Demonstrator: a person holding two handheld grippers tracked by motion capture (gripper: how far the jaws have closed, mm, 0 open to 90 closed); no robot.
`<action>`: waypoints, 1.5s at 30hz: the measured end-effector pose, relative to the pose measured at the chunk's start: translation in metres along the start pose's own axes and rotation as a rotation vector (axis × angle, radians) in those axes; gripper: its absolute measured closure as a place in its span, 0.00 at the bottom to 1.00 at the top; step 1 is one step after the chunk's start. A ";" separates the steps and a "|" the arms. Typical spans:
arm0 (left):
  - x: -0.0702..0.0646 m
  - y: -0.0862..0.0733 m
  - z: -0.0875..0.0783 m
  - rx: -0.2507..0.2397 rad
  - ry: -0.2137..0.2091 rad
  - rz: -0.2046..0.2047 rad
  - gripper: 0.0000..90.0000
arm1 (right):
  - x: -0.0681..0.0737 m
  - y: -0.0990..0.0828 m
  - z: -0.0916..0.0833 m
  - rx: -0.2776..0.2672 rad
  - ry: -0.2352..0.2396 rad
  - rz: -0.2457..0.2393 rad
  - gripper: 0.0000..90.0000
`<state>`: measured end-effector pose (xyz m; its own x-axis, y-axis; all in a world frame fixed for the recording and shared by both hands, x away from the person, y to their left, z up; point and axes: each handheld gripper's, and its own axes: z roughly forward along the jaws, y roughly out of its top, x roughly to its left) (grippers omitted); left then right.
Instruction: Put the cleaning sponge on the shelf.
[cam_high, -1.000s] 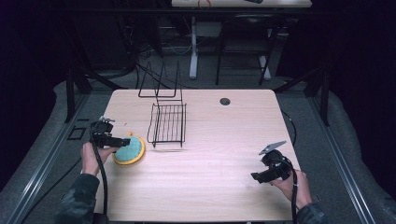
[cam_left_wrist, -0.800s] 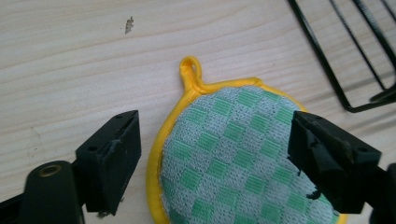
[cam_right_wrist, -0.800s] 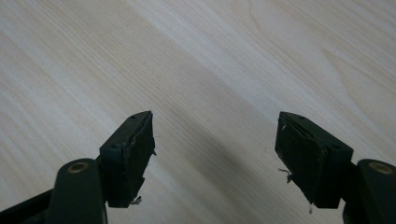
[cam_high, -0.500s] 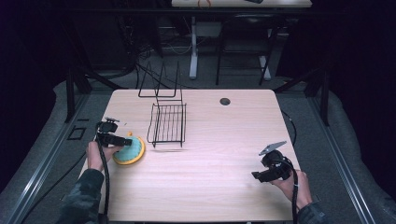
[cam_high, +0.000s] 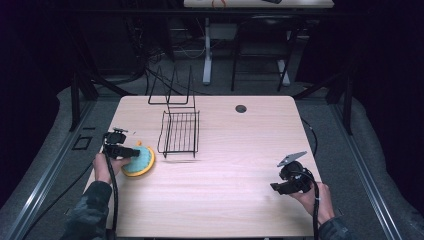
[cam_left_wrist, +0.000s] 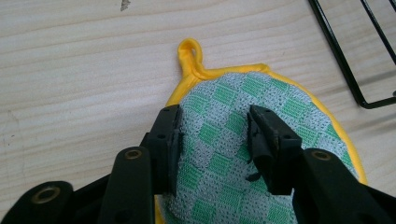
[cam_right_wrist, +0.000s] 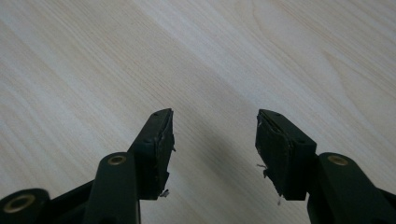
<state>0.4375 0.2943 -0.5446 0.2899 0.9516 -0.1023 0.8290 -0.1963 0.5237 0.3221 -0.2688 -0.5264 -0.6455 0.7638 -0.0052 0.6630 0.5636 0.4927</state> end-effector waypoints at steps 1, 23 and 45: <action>0.000 0.000 0.000 -0.003 0.001 -0.002 0.66 | 0.000 0.000 0.000 0.000 -0.003 0.001 0.51; 0.004 -0.005 -0.007 -0.072 0.040 0.053 0.98 | -0.003 0.000 -0.004 -0.031 -0.025 -0.006 0.49; -0.001 -0.006 -0.049 -0.195 0.011 0.088 0.99 | 0.000 0.000 -0.008 -0.043 -0.048 -0.025 0.42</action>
<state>0.4083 0.3063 -0.5062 0.3510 0.9355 -0.0400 0.6920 -0.2303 0.6842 0.3191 -0.2710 -0.5197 -0.6418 0.7646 -0.0591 0.6295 0.5692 0.5289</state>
